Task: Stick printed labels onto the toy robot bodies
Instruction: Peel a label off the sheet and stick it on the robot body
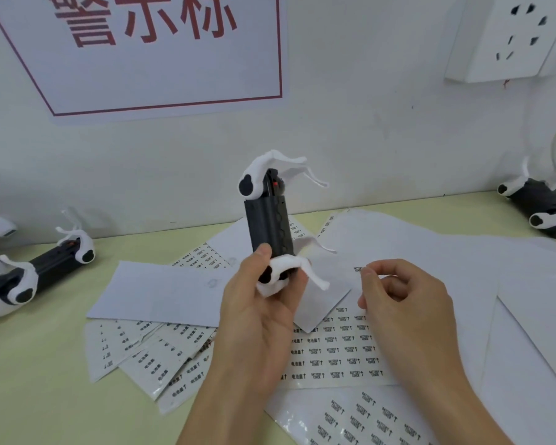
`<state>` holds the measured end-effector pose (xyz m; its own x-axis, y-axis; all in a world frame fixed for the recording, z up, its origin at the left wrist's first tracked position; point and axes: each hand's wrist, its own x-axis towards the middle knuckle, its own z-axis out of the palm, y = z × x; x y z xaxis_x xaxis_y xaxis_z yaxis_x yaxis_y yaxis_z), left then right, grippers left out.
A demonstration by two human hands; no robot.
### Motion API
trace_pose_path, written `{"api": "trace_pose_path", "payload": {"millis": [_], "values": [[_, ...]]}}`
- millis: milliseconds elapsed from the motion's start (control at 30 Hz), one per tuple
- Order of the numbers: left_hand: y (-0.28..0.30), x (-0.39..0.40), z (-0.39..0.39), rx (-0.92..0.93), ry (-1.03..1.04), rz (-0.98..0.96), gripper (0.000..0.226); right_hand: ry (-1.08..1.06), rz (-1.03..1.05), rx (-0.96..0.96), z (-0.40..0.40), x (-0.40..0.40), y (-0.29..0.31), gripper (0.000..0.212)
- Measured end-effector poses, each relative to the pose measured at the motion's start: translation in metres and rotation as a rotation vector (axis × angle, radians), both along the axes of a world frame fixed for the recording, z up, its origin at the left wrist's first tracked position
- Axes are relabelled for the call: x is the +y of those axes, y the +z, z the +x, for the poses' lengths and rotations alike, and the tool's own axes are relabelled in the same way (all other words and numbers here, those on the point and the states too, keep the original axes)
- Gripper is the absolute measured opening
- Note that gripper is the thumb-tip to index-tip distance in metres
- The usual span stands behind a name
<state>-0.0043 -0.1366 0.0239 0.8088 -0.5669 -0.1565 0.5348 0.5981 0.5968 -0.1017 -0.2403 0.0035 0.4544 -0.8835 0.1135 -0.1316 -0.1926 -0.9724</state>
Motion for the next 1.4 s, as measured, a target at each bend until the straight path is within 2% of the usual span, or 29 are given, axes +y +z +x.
{"api": "trace_pose_path", "payload": {"millis": [67, 167, 500, 667, 767, 933, 1067, 1233, 1400], "values": [[0.001, 0.0, -0.003, 0.014, -0.085, 0.003, 0.017, -0.005, 0.006, -0.001, 0.0, 0.0, 0.0, 0.016], [0.001, 0.0, -0.006, -0.081, -0.199, 0.068, 0.022, -0.011, 0.006, 0.001, 0.0, 0.0, 0.0, 0.016], [-0.004, 0.007, -0.002, -0.111, -0.271, 0.059, 0.012, -0.039, 0.077, -0.016, -0.001, -0.001, 0.003, 0.014], [-0.01, 0.004, -0.001, -0.152, -0.286, 0.069, 0.007, -0.074, 0.221, -0.109, -0.003, -0.004, 0.006, 0.013], [-0.014, 0.005, 0.002, -0.169, -0.275, 0.118, 0.049, -0.077, 0.259, -0.147, -0.004, -0.006, 0.007, 0.016], [-0.014, 0.004, 0.004, -0.277, -0.258, 0.132, 0.074, -0.056, 0.272, -0.205, -0.004, -0.004, 0.008, 0.017], [-0.014, 0.004, 0.005, -0.358, -0.271, 0.113, 0.072, -0.041, 0.213, -0.226, -0.004, -0.002, 0.009, 0.02], [-0.016, 0.004, 0.005, -0.497, -0.288, 0.223, 0.075, -0.026, 0.142, -0.21, -0.004, -0.002, 0.01, 0.023], [-0.016, 0.004, 0.005, -0.52, -0.313, 0.194, 0.078, -0.008, 0.071, -0.148, -0.007, -0.003, 0.01, 0.02]]}}
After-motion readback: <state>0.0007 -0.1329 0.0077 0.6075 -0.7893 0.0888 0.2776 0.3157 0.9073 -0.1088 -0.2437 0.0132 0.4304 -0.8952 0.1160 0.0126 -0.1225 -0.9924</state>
